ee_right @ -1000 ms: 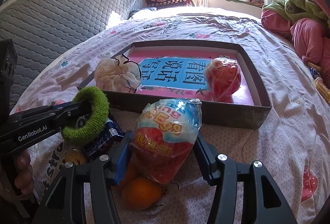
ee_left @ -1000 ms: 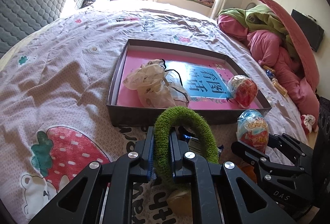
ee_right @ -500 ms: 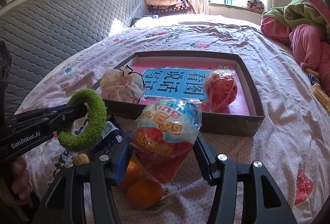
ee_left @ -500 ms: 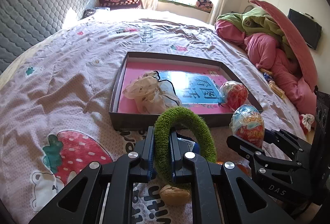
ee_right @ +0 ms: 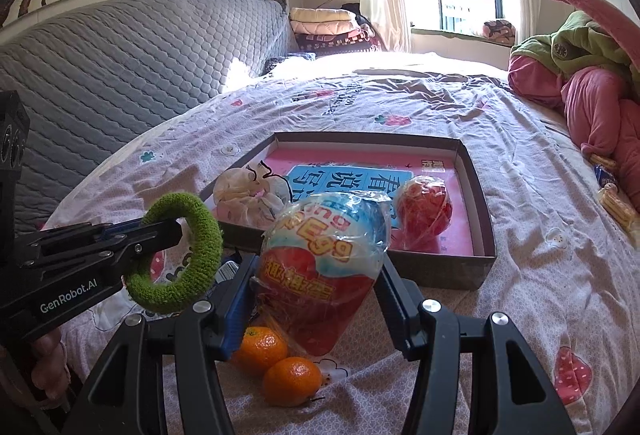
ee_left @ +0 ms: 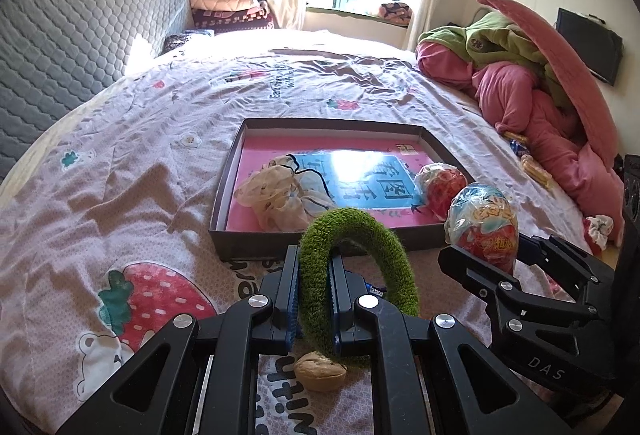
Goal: Organize objects
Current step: 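Lift green ring with left gripper while right gripper lifts candy bag toward tray, then carry green ring over tray with left gripper while right gripper carries candy bag there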
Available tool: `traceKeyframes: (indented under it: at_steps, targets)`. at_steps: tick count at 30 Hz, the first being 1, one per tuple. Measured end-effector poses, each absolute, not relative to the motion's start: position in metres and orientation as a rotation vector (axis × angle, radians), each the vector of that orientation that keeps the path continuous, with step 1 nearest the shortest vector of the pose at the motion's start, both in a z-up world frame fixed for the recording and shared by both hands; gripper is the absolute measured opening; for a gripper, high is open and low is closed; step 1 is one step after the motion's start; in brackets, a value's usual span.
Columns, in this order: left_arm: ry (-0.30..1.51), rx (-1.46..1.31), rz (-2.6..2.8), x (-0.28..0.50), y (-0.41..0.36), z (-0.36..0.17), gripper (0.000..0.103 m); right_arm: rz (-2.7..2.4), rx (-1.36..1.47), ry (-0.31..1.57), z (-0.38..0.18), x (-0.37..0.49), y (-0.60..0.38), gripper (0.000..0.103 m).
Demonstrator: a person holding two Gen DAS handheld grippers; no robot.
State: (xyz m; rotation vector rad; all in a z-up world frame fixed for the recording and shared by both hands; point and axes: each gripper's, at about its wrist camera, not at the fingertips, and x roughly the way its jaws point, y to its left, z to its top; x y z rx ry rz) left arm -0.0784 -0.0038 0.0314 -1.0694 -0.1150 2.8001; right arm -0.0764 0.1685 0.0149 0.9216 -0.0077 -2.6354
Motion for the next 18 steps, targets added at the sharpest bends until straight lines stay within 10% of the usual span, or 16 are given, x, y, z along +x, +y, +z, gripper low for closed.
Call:
traceKeyframes:
  at_steps: [18]
  targets:
    - [-0.130, -1.018, 2.799, -0.086, 0.009, 0.042, 0.012, -2.662, 0.844, 0.021, 0.027, -0.076, 0.174, 0.057]
